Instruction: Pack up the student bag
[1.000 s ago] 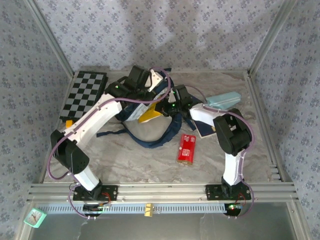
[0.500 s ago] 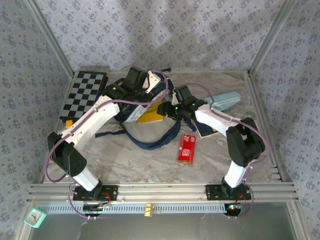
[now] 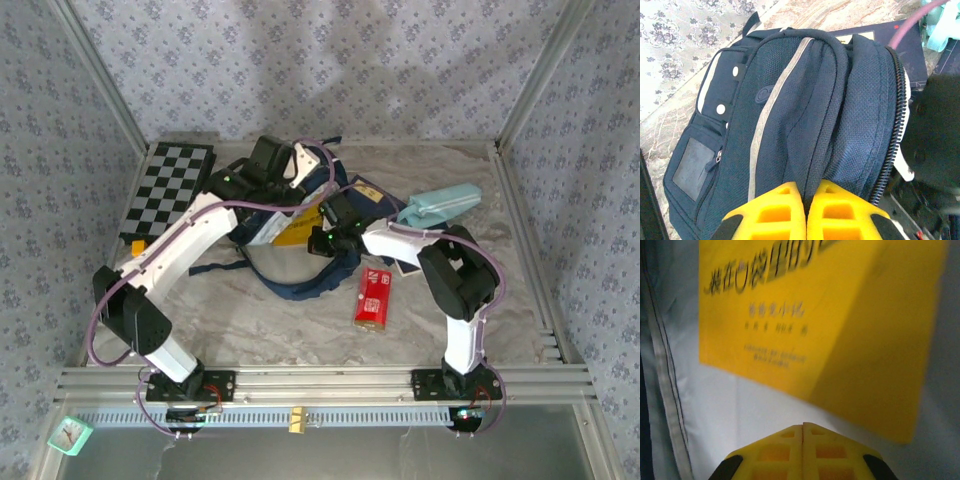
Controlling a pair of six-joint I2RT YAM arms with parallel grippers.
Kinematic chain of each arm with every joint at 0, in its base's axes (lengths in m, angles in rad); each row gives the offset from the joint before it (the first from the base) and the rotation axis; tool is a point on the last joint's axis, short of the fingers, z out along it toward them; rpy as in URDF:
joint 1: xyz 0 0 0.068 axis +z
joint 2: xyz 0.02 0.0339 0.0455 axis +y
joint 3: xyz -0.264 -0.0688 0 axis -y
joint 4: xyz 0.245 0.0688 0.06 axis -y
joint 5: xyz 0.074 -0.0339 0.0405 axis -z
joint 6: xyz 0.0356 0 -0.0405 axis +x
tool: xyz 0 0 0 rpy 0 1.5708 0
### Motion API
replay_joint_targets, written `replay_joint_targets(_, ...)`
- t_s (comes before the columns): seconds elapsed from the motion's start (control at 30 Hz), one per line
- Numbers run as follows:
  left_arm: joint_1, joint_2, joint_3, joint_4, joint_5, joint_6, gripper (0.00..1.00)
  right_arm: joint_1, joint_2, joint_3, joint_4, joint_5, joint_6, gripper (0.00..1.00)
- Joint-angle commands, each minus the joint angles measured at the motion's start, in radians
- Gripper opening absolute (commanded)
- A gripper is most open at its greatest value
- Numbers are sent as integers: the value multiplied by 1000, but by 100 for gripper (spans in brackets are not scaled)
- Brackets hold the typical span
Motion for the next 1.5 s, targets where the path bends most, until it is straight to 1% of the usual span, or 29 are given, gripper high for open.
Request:
replay_joint_targets(0.0, 13, -92, 2, 44, -22, -4, 0, -36, 16, 51, 85, 98, -32, 2)
replay_joint_targets(0.07, 15, -107, -20, 52, -20, -7, 0, -38, 32, 76, 87, 105, -45, 2)
replay_joint_targets(0.17, 23, -117, -39, 50, -22, -10, 0, -24, 40, 91, 104, 53, -68, 4)
replay_joint_targets(0.23, 32, -116, -43, 41, -21, -12, 0, -10, 20, 79, 94, 43, -98, 6)
replay_joint_targets(0.3, 39, -117, -44, 28, -22, -18, 0, -4, -33, 24, 110, 31, -103, 9)
replay_joint_targets(0.37, 43, -119, -55, 28, -26, -29, 0, -5, -101, -32, 118, 14, -102, 15)
replay_joint_targets(0.4, 44, -123, -66, 8, -26, -37, 0, -8, -137, -75, 107, 8, -99, 18)
replay_joint_targets(0.53, 45, -124, -122, -4, -15, -72, 0, -37, -277, -157, 34, -11, -87, 31)
replay_joint_targets(0.67, 45, -101, -162, -59, -25, -95, 0, -109, -416, -239, -50, -47, -38, 42)
replay_joint_targets(0.73, 46, -92, -169, -96, -21, -100, 0, -148, -479, -259, -133, -45, -31, 47)
replay_joint_targets(0.8, 46, -89, -178, -136, -9, -101, 0, -193, -544, -272, -253, -25, -29, 53)
replay_joint_targets(0.87, 46, -92, -175, -173, 29, -106, 1, -239, -612, -308, -319, -18, -23, 60)
replay_joint_targets(0.9, 44, -98, -174, -182, 68, -116, 7, -263, -649, -333, -352, -9, -14, 64)
replay_joint_targets(1.0, 35, -121, -178, -153, 174, -171, 31, -353, -725, -400, -463, -13, 36, 71)
replay_joint_targets(1.07, 23, -129, -185, -110, 213, -224, 40, -425, -767, -451, -506, -36, 52, 72)
replay_joint_targets(1.17, -3, -116, -187, -33, 284, -330, 49, -525, -831, -537, -503, -77, 64, 74)
replay_joint_targets(1.27, -61, -64, -167, 16, 287, -404, 52, -586, -854, -598, -466, -127, 72, 76)
replay_joint_targets(1.33, -105, -1, -126, 59, 283, -458, 54, -632, -840, -620, -459, -165, 55, 76)
replay_joint_targets(1.47, -179, 119, -40, 114, 250, -545, 54, -718, -802, -647, -411, -213, 37, 74)
